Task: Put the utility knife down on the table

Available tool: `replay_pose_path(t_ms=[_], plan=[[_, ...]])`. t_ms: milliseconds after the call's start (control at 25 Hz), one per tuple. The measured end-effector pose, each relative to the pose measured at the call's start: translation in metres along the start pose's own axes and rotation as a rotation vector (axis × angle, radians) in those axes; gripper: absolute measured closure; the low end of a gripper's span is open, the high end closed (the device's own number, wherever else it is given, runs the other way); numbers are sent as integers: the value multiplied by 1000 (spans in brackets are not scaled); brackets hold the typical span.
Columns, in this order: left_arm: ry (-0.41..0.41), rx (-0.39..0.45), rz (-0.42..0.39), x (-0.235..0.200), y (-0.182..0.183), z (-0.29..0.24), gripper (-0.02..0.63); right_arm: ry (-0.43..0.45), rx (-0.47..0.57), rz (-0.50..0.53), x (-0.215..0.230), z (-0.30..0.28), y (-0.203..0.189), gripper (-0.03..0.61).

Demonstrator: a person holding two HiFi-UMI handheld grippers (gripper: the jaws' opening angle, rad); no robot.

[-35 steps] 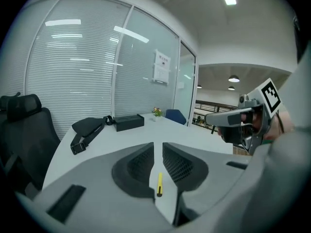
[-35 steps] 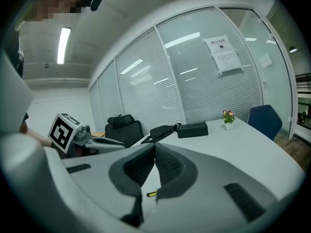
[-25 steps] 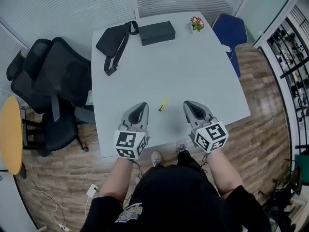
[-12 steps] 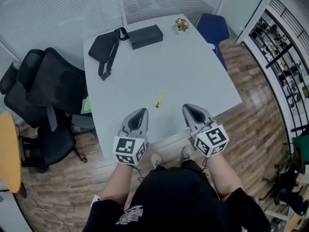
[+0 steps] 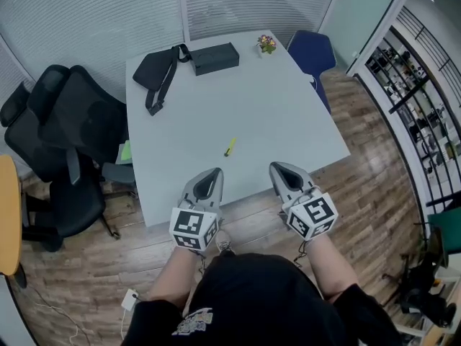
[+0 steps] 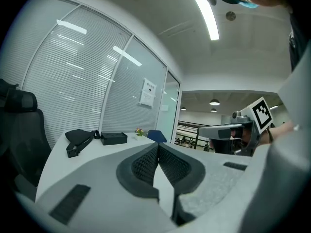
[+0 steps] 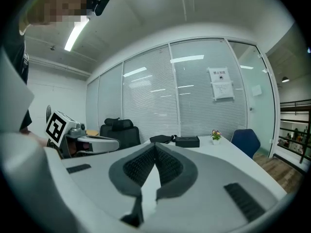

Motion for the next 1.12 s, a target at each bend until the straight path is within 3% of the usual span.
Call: replay_pose_path(t_ms=[640, 840, 1120], plan=[[147, 20, -62, 129, -10, 112, 609, 170, 55, -21, -45, 122, -24, 575], [171, 7, -88, 145, -13, 140, 609, 197, 68, -44, -61, 137, -32, 575], [159, 12, -96, 136, -8, 153, 609, 180, 75, -57, -76, 132, -30, 575]])
Point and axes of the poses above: the fingertips, and each gripper's own axes: z backward along the fingers, x to its right, y out of its top, the point moved 6 cm from there along z, backward along the fingers, and after that the axes turned 11 degrees about y, right-handed, at the moved point
